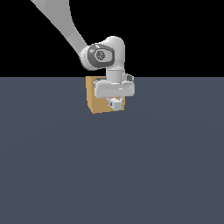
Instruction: Insert the peg into the horizontal hole in a box.
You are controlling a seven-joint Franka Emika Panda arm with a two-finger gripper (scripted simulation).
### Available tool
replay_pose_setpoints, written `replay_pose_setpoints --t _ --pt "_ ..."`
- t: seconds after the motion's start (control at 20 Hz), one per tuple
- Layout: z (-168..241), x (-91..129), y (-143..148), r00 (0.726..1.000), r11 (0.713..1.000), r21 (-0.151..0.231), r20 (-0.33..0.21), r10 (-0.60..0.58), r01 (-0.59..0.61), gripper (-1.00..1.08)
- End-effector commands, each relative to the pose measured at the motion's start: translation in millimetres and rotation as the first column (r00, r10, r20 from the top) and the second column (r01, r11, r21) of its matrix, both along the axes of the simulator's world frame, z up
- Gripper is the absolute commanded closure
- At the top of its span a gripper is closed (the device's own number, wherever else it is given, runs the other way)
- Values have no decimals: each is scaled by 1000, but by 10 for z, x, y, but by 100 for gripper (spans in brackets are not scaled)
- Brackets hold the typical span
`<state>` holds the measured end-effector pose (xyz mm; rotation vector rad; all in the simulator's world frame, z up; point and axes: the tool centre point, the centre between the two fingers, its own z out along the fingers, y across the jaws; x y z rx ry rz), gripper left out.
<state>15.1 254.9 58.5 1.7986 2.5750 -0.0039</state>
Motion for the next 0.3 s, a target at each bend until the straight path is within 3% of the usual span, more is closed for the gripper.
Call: replay_pose_setpoints --t 0.0,0.25 --pt "15 -22 104 1000 1000 3 3 3 -3 108" --pt "20 -2 86 1000 1000 3 3 3 -3 108"
